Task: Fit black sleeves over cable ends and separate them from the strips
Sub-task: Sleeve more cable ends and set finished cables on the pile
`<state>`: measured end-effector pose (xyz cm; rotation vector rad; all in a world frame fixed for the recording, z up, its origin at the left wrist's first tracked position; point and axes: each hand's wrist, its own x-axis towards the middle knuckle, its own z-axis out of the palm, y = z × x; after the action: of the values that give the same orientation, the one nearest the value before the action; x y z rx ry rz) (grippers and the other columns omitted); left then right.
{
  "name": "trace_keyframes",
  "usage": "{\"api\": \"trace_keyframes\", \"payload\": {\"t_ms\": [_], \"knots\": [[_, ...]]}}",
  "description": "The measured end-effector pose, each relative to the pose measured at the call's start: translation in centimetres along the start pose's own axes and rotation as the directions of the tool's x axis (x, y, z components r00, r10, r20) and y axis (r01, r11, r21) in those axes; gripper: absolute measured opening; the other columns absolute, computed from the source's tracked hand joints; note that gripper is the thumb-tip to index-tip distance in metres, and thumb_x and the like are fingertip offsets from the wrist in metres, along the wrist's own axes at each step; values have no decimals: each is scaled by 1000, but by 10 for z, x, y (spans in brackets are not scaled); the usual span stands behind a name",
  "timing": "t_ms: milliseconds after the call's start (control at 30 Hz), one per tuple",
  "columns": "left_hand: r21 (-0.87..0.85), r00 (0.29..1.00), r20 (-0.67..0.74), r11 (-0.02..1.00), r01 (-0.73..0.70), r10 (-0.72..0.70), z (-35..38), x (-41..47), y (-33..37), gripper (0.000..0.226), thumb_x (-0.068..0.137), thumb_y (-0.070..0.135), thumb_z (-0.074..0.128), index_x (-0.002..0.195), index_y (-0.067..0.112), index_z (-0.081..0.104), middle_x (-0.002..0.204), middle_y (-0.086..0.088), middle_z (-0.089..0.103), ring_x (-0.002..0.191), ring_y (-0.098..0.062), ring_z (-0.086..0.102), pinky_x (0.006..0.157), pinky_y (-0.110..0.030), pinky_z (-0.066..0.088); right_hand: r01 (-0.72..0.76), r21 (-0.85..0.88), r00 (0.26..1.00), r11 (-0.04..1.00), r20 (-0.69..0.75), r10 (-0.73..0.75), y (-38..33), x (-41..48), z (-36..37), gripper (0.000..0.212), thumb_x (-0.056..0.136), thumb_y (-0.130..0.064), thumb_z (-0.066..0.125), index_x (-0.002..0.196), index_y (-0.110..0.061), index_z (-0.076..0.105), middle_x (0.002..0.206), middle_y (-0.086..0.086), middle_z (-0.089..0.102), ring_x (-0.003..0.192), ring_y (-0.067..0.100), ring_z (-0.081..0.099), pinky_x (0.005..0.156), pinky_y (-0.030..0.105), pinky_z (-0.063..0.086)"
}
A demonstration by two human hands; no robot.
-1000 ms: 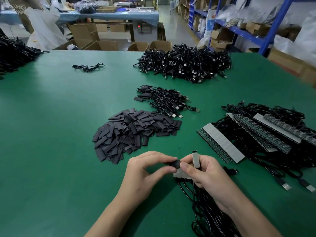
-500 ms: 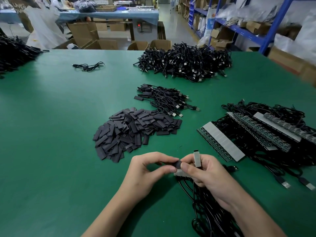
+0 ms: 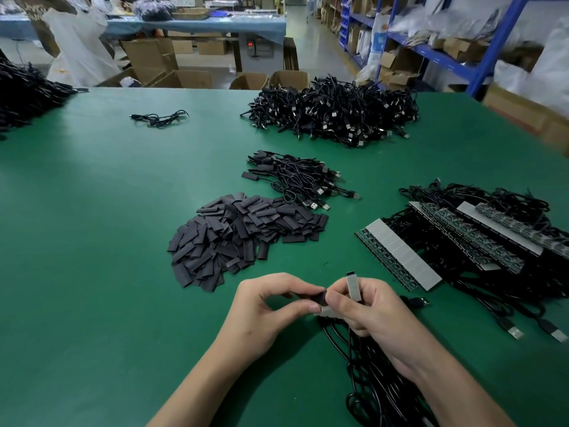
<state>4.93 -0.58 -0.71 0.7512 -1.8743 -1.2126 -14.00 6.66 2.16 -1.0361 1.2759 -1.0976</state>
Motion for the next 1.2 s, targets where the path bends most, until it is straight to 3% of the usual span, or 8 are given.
{"api": "trace_keyframes", "payload": {"t_ms": [167, 433, 1200], "knots": [[8, 1000, -1, 1000, -5, 5, 0, 0, 0, 17, 83, 33, 80, 100, 31, 80, 93, 13, 78, 89, -13, 73, 84, -27, 55, 4, 4, 1000, 1000, -10, -4, 1, 1, 0, 17, 74, -45, 76, 78, -29, 77, 52, -15, 53, 45, 1, 33, 46, 14, 26], [-18, 1000, 2, 1000, 17, -17, 1, 0, -1, 16, 83, 34, 79, 99, 31, 81, 94, 10, 78, 91, -14, 73, 85, -25, 54, 9, 93, 1000, 996, 12, -10, -1, 0, 1, 27, 80, -24, 72, 91, 1, 67, 52, -12, 60, 45, -5, 54, 48, 7, 43], [-39, 1000, -8, 999, 28, -28, 1, -1, 3, 18, 82, 36, 80, 99, 31, 81, 95, 8, 79, 91, -16, 73, 85, -22, 53, 20, 175, 1000, 984, -25, -16, -2, 1, 5, 23, 78, -15, 72, 91, 3, 66, 53, -9, 61, 42, -3, 53, 46, 8, 43]]}}
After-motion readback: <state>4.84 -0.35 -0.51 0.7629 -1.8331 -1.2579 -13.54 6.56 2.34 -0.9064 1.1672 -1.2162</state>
